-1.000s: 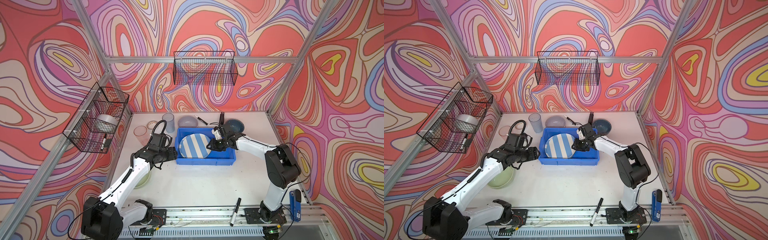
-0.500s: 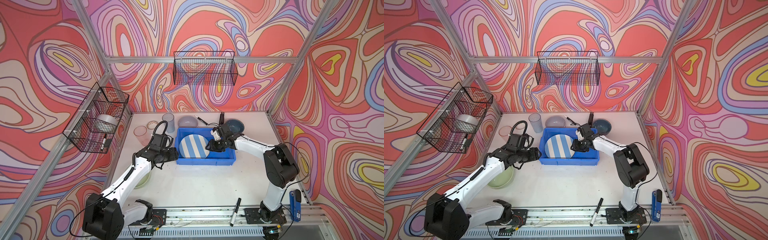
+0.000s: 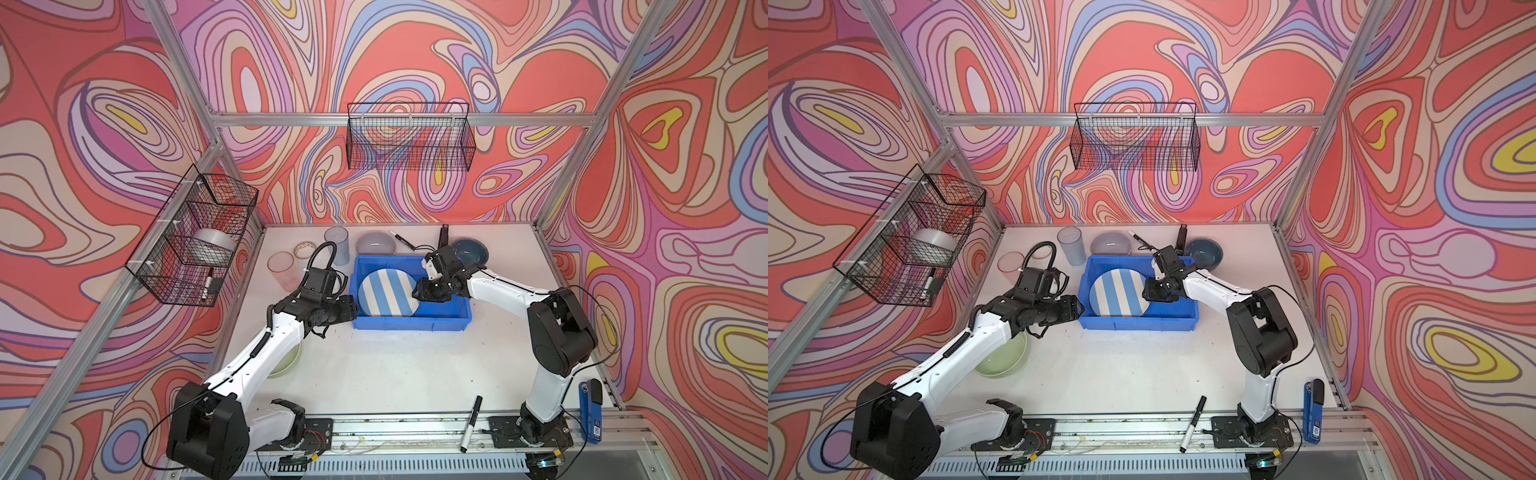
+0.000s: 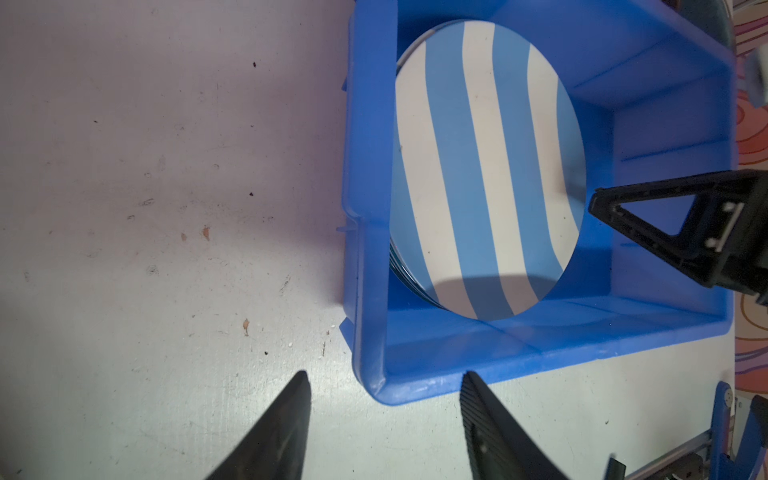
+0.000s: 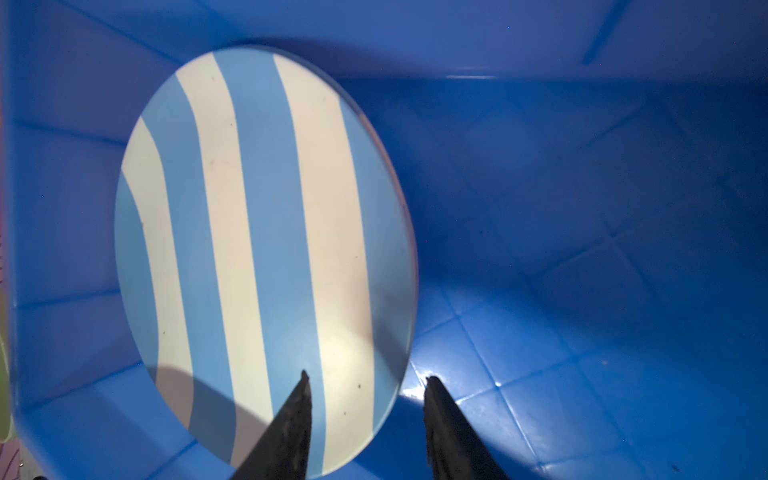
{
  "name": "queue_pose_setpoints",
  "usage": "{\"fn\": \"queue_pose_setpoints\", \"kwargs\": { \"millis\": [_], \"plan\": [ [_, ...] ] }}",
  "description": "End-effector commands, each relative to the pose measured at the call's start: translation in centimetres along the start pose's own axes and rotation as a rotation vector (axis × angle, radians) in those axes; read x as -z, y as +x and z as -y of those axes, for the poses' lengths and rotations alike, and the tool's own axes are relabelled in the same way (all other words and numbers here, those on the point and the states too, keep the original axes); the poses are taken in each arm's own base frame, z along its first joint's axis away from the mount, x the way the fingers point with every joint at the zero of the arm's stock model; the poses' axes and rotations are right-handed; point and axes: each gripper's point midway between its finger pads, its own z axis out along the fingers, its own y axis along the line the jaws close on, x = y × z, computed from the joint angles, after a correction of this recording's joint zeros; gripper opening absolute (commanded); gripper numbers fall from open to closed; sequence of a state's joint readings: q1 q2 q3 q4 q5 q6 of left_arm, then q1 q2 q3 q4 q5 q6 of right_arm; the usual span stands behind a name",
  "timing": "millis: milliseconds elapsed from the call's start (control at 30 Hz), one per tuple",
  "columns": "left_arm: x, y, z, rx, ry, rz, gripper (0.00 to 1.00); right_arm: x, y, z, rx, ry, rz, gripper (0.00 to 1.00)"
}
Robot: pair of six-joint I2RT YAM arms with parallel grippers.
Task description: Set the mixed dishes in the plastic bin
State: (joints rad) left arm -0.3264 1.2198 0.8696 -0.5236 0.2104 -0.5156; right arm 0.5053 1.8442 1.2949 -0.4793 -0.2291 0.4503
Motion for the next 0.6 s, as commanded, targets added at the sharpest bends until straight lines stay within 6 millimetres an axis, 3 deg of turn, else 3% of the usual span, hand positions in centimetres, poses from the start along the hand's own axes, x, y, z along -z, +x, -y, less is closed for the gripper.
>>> {"fn": "queue_pose_setpoints", "kwargs": {
  "millis": [0, 267, 567],
  "plan": [
    [-0.1, -0.4, -0.1, -0.011, 0.000, 0.010, 0.61, 0.6, -0.9, 0.5, 0.027, 0.060, 0.033, 0.48],
    [-0.8, -0.4, 0.0, -0.015, 0.001, -0.010, 0.61, -0.9, -0.6, 0.7, 0.030, 0.054, 0.000, 0.51],
    [-2.0, -0.2, 0.1, -0.014, 0.006, -0.047, 0.58, -2.5, -0.4, -0.5, 0.043, 0.004, -0.042, 0.52]
  ]
}}
